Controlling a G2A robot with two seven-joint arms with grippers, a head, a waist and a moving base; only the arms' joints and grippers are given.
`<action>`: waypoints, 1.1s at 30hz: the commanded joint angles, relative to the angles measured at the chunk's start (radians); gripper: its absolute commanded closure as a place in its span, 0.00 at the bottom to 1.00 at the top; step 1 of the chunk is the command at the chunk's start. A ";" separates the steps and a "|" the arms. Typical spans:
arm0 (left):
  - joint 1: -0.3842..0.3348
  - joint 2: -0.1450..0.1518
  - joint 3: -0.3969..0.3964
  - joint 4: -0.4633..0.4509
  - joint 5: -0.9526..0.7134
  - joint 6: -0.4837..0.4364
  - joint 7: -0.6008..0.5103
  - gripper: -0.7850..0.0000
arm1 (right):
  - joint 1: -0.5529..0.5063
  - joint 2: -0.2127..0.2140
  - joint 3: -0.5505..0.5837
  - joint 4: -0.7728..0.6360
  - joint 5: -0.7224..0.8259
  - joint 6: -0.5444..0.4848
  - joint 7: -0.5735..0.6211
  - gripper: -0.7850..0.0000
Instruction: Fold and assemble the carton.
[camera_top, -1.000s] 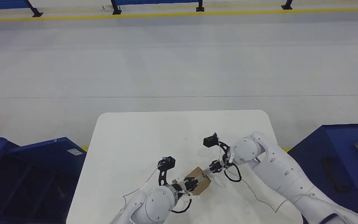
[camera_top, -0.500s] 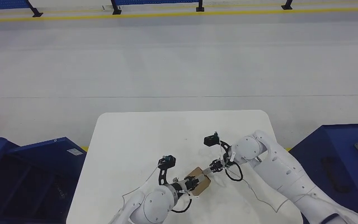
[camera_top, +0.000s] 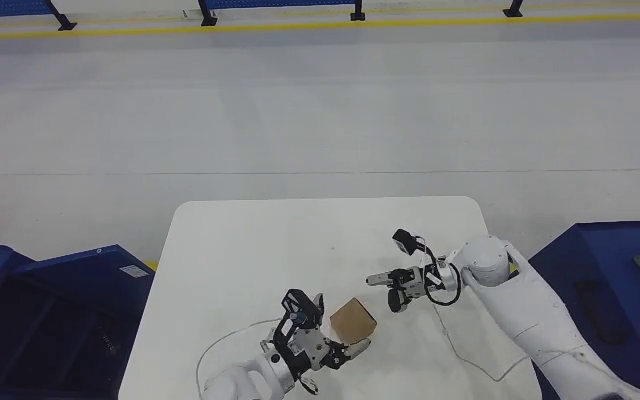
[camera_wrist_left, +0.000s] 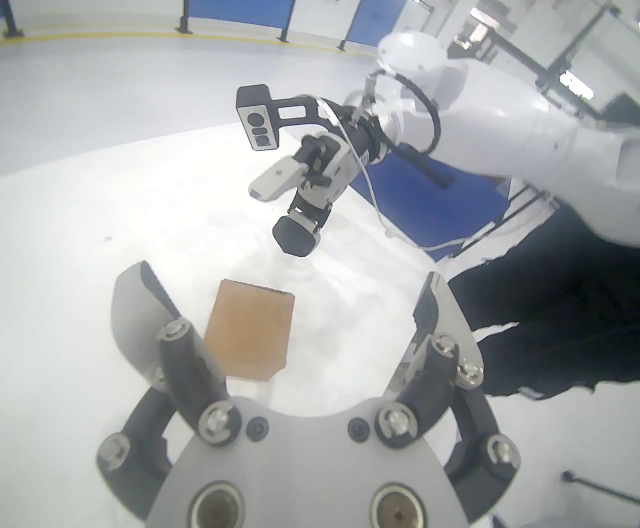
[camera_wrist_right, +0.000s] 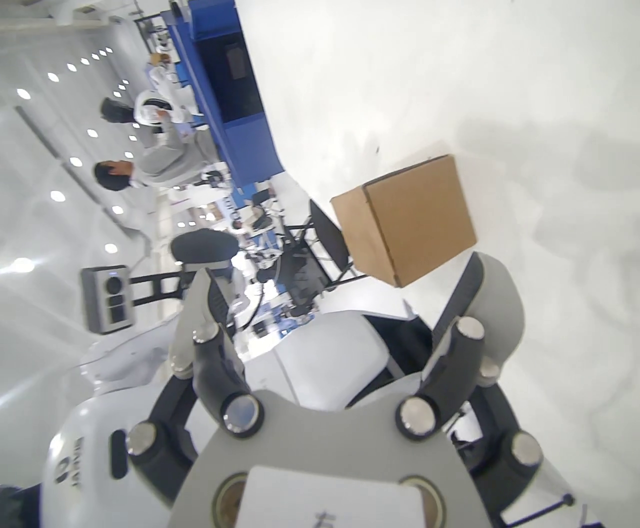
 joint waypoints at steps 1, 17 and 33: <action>-0.013 0.007 -0.002 0.061 0.131 -0.063 0.067 0.00 | 0.007 -0.010 -0.012 0.047 0.060 0.003 -0.010 0.00; -0.206 -0.039 0.160 0.463 0.298 0.029 0.258 0.00 | 0.099 -0.097 -0.161 0.216 0.102 -0.030 -0.146 0.00; -0.285 -0.077 0.234 0.611 0.279 0.072 0.351 0.00 | 0.141 -0.140 -0.225 0.239 0.080 -0.037 -0.139 0.00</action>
